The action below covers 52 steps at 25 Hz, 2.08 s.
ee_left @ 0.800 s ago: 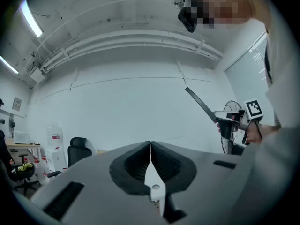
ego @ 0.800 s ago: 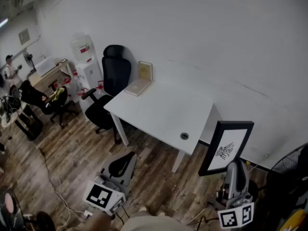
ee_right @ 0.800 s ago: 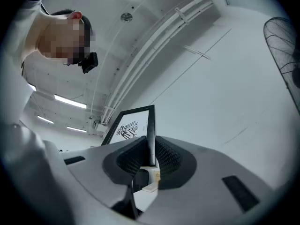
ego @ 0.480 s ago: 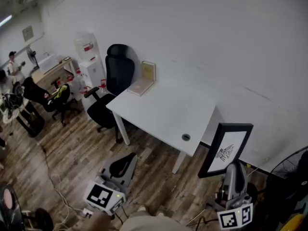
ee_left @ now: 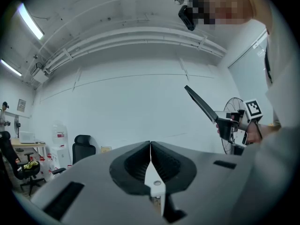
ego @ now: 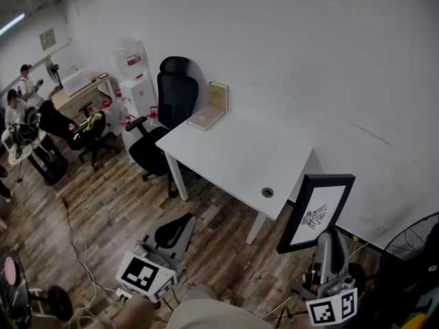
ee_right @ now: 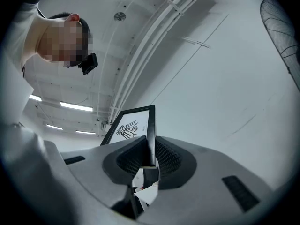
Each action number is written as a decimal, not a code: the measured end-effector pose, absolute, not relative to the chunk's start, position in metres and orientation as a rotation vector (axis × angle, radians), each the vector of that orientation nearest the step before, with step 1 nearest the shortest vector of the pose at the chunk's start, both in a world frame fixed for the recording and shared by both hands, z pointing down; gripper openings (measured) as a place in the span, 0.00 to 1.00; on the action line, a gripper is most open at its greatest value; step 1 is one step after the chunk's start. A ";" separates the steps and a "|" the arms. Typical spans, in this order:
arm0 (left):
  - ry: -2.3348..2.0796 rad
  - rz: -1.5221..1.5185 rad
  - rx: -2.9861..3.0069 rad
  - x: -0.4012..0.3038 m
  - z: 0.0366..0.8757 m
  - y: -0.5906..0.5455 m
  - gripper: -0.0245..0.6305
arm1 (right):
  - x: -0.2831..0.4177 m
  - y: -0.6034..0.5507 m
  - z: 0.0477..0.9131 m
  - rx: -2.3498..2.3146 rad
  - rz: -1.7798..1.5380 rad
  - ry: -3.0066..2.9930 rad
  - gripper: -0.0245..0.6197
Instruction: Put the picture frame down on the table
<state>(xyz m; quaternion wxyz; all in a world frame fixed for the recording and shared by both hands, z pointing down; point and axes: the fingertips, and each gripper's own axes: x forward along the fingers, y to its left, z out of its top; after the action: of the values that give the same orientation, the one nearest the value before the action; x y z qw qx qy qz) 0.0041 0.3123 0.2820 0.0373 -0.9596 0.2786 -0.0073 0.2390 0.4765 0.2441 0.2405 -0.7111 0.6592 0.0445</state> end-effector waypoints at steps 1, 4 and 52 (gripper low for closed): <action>0.867 -0.027 -2.947 0.003 0.284 0.312 0.07 | 0.238 0.475 0.246 -1.944 0.113 1.814 0.16; 0.902 -0.027 -2.945 -0.004 0.285 0.313 0.07 | 0.235 0.470 0.247 -1.938 0.096 1.847 0.16; 1.128 -0.342 -3.078 -0.077 0.424 -0.147 0.07 | 0.141 -0.101 0.410 -1.958 -0.507 2.234 0.16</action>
<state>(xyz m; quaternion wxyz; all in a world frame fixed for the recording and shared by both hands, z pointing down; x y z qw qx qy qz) -0.0772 -0.1470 0.4235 -0.0770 -0.9311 0.3413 -0.1035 0.1409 -0.1006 0.4105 0.0639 -0.6484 0.7398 -0.1679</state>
